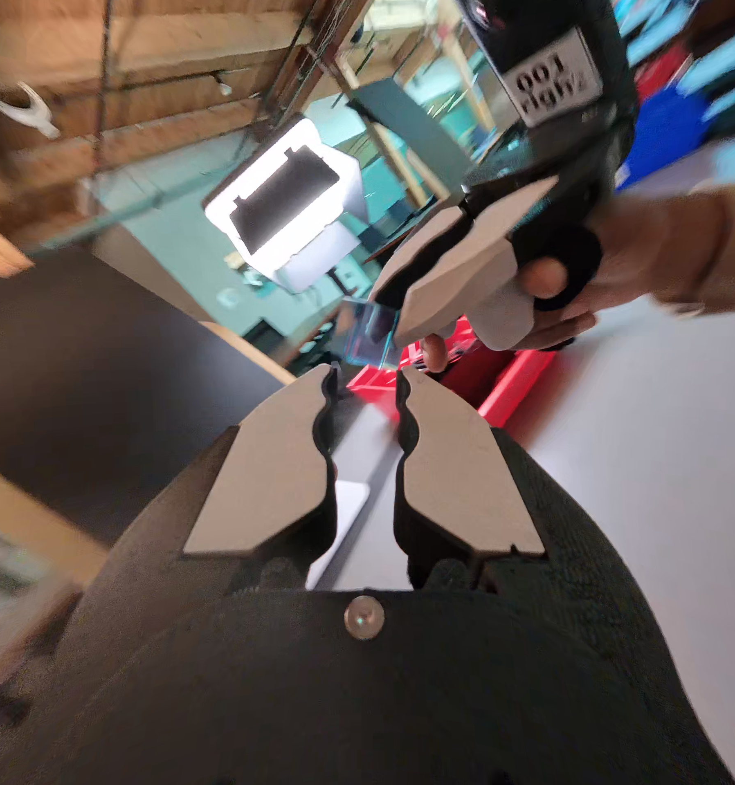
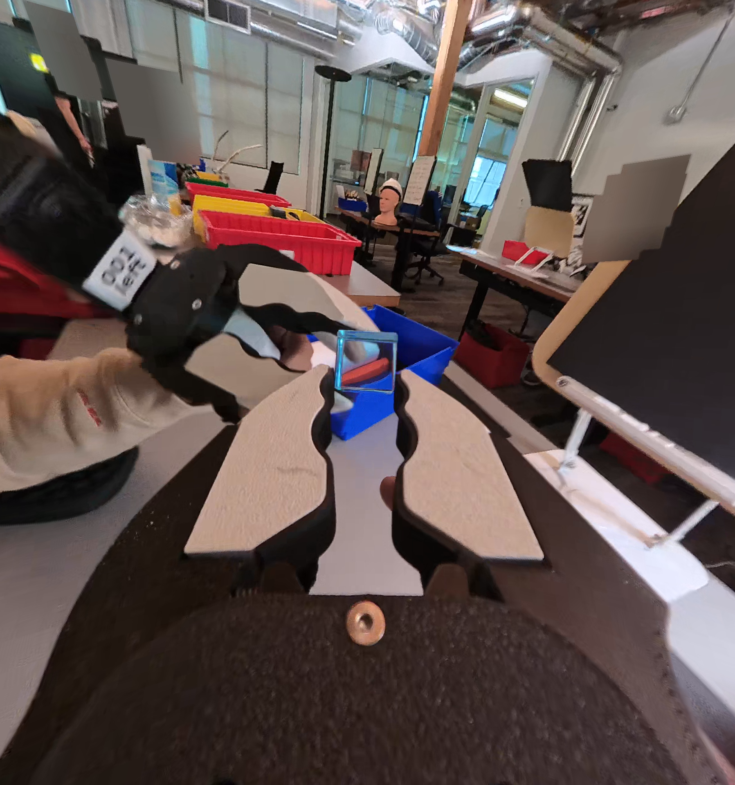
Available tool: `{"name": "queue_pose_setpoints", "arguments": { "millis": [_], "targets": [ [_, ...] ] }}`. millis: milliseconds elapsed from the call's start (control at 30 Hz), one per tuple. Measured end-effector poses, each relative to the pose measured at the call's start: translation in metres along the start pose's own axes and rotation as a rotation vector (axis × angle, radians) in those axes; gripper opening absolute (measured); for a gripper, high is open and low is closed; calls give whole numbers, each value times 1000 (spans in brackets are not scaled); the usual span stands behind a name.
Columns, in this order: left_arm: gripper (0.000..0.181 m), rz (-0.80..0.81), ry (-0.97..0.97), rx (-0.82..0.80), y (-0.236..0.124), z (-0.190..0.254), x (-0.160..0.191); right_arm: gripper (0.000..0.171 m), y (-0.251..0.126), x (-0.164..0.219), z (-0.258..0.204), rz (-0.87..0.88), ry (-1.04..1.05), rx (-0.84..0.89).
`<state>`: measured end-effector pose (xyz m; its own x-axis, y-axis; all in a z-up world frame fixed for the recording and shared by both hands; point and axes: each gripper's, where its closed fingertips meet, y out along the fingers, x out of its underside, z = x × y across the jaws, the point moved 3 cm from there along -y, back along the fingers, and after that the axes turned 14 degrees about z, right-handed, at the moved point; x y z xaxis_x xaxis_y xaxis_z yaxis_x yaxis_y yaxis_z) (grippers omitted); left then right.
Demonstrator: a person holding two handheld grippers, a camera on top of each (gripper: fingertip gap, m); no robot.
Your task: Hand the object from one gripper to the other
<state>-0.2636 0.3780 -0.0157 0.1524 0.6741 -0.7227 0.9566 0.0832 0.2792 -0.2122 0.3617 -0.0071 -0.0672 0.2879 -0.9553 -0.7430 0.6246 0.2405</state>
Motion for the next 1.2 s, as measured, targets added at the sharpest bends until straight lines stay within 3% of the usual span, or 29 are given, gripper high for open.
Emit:
{"name": "queue_pose_setpoints", "arguments": {
  "millis": [100,233,300,367,433,467,567,633,700,800,867,933,1000,1067,1200],
  "targets": [
    [24,93,-367,40,-9,-12,-2,26,-14,-10,5,3,-169,-10],
    [46,86,-976,181,-9,-12,1,26,-22,-20,-6,47,-511,-26],
    [48,118,-1106,219,-6,-8,-3,26,-17,-15,-12,4,-699,-5],
    [51,87,-1104,259,-4,1,-5,26,-11,-3,-16,-76,-872,1],
    [41,-10,-1032,260,-2,10,1,26,-6,8,-19,-147,-975,-4],
    [30,-48,-971,238,-1,11,6,26,-4,12,-22,-164,-1006,-12],
    [29,-61,-808,221,-3,10,7,27,-1,16,-24,-179,-1041,-19],
    [29,-47,-608,165,-4,4,8,27,-5,13,-21,-179,-793,-46],
    [29,-67,-349,52,-5,-7,12,38,-14,4,-16,-149,-439,-89],
    [29,-106,-3,-40,-2,-6,14,47,-19,-8,0,-93,-10,-39],
    [29,-105,170,-58,4,5,13,47,-14,-6,3,-65,114,-1],
    [29,-102,344,-63,9,17,13,52,-4,14,-3,-164,146,8],
    [29,-123,447,-58,12,23,18,29,1,30,-4,-228,81,45],
    [32,-119,322,-17,10,22,22,28,-2,30,1,-247,-58,47],
    [42,-21,-479,98,1,7,16,27,-21,8,5,-159,-459,-4]
  ]
}}
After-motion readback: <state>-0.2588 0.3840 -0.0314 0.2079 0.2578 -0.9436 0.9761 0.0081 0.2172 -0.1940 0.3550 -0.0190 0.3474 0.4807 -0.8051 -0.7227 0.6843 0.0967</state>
